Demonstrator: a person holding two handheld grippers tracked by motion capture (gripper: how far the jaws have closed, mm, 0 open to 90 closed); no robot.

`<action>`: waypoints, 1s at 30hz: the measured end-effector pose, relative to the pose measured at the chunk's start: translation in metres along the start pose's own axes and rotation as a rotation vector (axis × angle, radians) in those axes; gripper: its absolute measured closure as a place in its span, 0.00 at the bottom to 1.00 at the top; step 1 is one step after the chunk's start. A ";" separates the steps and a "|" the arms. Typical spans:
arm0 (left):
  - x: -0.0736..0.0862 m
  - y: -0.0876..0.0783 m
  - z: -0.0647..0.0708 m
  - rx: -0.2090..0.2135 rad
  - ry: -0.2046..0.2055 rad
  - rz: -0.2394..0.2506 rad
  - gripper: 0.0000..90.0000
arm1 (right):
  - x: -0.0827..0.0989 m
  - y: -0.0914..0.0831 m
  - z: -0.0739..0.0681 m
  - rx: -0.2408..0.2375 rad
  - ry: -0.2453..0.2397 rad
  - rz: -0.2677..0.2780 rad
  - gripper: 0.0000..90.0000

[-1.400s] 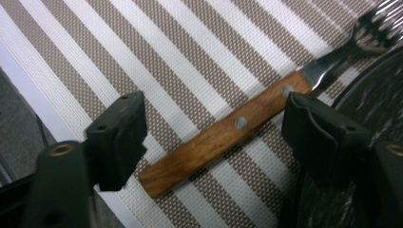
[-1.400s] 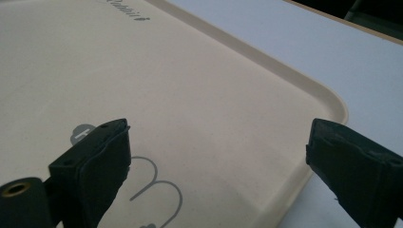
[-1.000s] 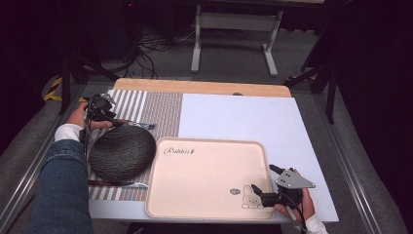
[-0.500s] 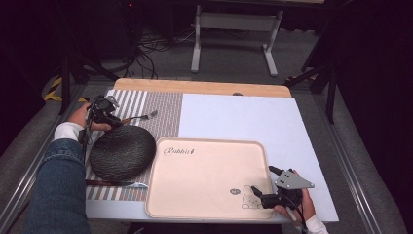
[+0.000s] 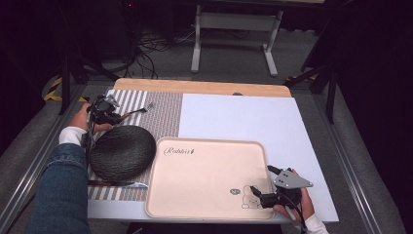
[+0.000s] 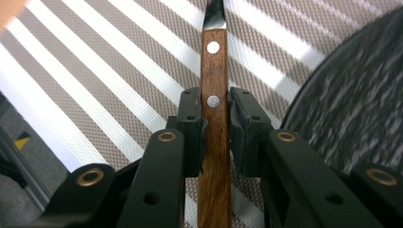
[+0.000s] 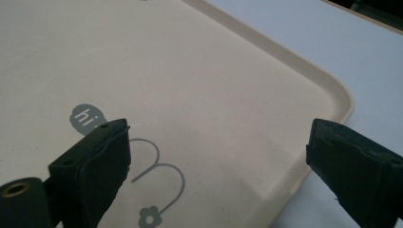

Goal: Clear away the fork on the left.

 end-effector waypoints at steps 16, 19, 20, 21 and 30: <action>-0.010 -0.037 0.007 -0.116 -0.071 0.208 0.85 | -0.005 -0.003 0.003 -0.007 0.000 0.032 0.09; -0.013 -0.041 0.012 -0.119 -0.056 0.214 0.85 | -0.005 -0.004 0.003 -0.009 -0.001 0.036 0.09; -0.015 -0.043 0.015 -0.123 -0.049 0.221 0.85 | -0.006 -0.004 0.003 -0.011 -0.002 0.037 0.09; -0.016 -0.045 0.017 -0.126 -0.048 0.226 0.85 | -0.006 -0.004 0.002 -0.013 -0.002 0.040 0.09; -0.024 -0.071 0.040 -0.114 -0.043 0.338 0.85 | -0.007 -0.006 0.002 -0.021 -0.008 0.051 0.09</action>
Point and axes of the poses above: each handheld gripper's, and its own axes: y roughly forward along the jaws, x roughly out of its underside, z roughly to its right, the point moved 7 cm from there along y, roughly forward along the jaws, and after that the axes turned 5 degrees about -z, right-handed, at the moved point
